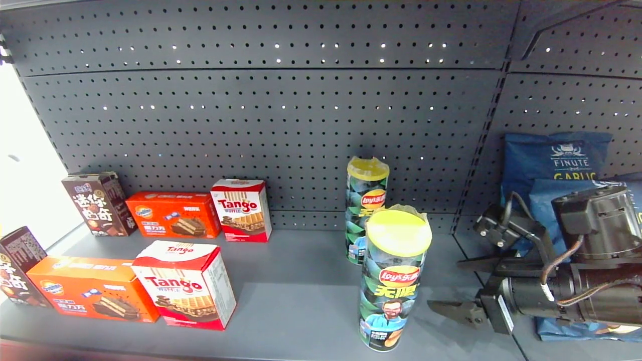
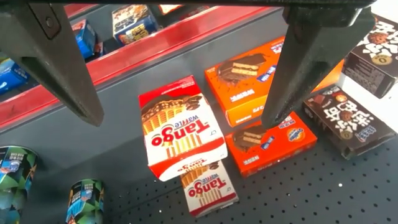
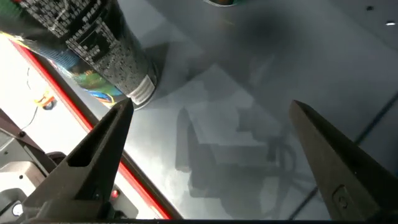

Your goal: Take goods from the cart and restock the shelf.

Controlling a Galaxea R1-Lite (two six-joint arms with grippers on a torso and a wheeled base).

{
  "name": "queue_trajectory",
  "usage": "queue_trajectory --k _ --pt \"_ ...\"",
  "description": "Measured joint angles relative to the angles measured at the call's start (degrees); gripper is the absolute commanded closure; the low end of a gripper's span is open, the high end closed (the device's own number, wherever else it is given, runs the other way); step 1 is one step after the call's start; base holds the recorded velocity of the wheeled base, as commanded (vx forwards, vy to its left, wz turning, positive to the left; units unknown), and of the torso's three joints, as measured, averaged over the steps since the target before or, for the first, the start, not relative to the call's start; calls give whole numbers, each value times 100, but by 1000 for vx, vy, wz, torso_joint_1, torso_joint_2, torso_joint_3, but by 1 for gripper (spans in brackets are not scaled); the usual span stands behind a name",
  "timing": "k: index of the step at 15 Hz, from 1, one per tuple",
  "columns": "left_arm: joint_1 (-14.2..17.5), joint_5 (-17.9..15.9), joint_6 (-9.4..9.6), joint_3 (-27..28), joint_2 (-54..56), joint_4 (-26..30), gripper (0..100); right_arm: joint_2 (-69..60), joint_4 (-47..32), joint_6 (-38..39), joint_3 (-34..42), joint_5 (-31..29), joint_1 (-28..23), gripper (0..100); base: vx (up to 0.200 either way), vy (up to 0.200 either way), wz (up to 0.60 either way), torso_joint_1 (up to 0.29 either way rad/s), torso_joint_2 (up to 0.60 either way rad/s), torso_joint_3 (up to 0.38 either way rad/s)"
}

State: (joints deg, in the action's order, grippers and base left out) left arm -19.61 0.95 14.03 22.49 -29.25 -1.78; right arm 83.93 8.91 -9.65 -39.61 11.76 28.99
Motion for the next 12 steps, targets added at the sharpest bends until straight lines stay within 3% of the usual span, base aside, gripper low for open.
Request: queue_trajectory --k 12 --pt "2 0 -68 -201 246 6 0 560 48 0 -261 -11 328 0 0 0 0 0 0 0"
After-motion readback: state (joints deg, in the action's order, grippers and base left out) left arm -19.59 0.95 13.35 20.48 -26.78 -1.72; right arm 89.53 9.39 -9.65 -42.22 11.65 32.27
